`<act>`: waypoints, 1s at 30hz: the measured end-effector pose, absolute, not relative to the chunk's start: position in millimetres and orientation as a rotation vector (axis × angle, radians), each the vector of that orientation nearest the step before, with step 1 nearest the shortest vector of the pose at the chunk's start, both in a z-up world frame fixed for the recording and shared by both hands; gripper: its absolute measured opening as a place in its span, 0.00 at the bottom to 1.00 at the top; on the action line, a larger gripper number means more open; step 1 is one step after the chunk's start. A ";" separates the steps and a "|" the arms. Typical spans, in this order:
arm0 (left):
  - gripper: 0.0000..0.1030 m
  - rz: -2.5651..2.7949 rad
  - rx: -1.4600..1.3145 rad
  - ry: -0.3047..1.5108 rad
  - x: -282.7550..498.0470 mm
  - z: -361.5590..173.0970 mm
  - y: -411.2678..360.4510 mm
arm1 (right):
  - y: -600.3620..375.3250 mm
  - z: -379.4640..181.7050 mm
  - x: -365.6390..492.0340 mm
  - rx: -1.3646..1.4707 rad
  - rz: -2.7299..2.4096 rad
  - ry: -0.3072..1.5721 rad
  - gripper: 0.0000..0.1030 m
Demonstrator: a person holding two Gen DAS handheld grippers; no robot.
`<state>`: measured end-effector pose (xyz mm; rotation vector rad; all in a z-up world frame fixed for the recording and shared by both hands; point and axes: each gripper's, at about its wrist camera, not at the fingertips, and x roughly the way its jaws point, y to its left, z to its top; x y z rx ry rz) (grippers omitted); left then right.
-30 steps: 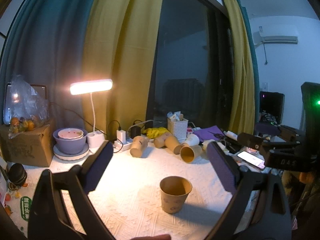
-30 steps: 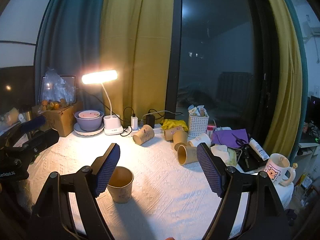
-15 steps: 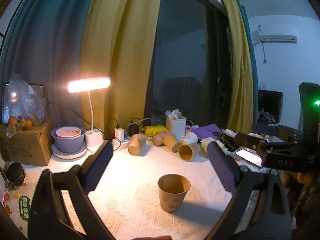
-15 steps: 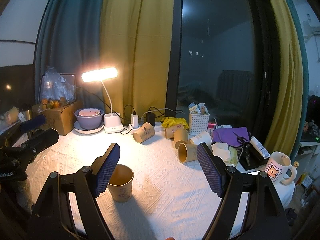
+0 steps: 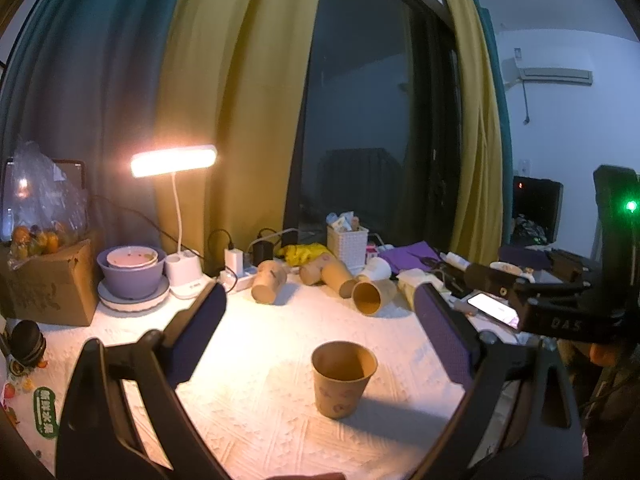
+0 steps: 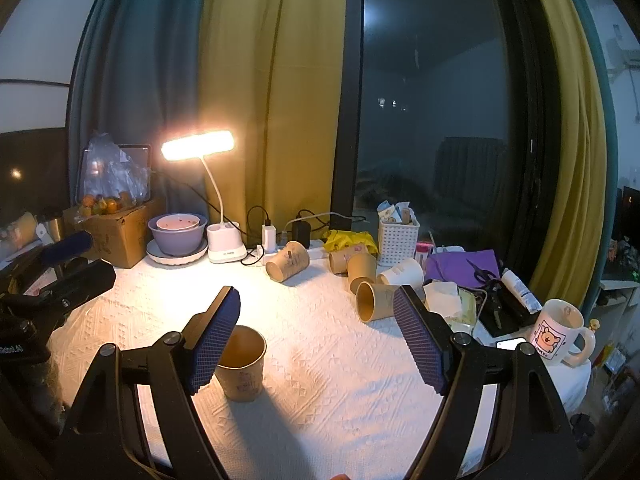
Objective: Flip cup upright
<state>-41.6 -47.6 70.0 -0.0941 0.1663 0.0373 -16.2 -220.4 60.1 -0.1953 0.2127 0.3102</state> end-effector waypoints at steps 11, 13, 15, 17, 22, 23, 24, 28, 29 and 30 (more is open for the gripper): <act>0.93 0.032 -0.095 0.174 -42.0 68.1 -47.6 | -219.9 58.5 -15.6 -0.196 0.311 0.215 0.79; 0.93 0.030 -0.096 0.173 -41.7 67.8 -47.2 | -219.7 58.4 -15.6 -0.196 0.310 0.214 0.79; 0.93 0.030 -0.096 0.173 -41.6 67.9 -47.0 | -219.9 58.2 -15.3 -0.194 0.310 0.215 0.79; 0.93 0.029 -0.096 0.175 -41.5 67.4 -47.5 | -219.4 57.0 -15.1 -0.195 0.310 0.216 0.79; 0.93 0.025 -0.101 0.183 -40.8 64.8 -46.8 | -220.1 58.1 -15.0 -0.194 0.312 0.216 0.79; 0.93 0.025 -0.103 0.184 -41.3 64.2 -47.4 | -220.0 58.4 -15.0 -0.195 0.311 0.216 0.79; 0.93 0.024 -0.104 0.185 -40.9 64.0 -47.0 | -220.0 58.3 -15.0 -0.196 0.310 0.217 0.79; 0.93 0.015 -0.102 0.180 -41.5 63.9 -47.5 | -219.2 56.9 -15.5 -0.195 0.309 0.216 0.79; 0.93 0.012 -0.104 0.180 -41.9 63.6 -47.7 | -219.3 57.1 -15.2 -0.194 0.311 0.216 0.79; 0.93 0.010 -0.107 0.182 -41.7 63.6 -47.5 | -219.2 56.9 -15.2 -0.195 0.311 0.218 0.79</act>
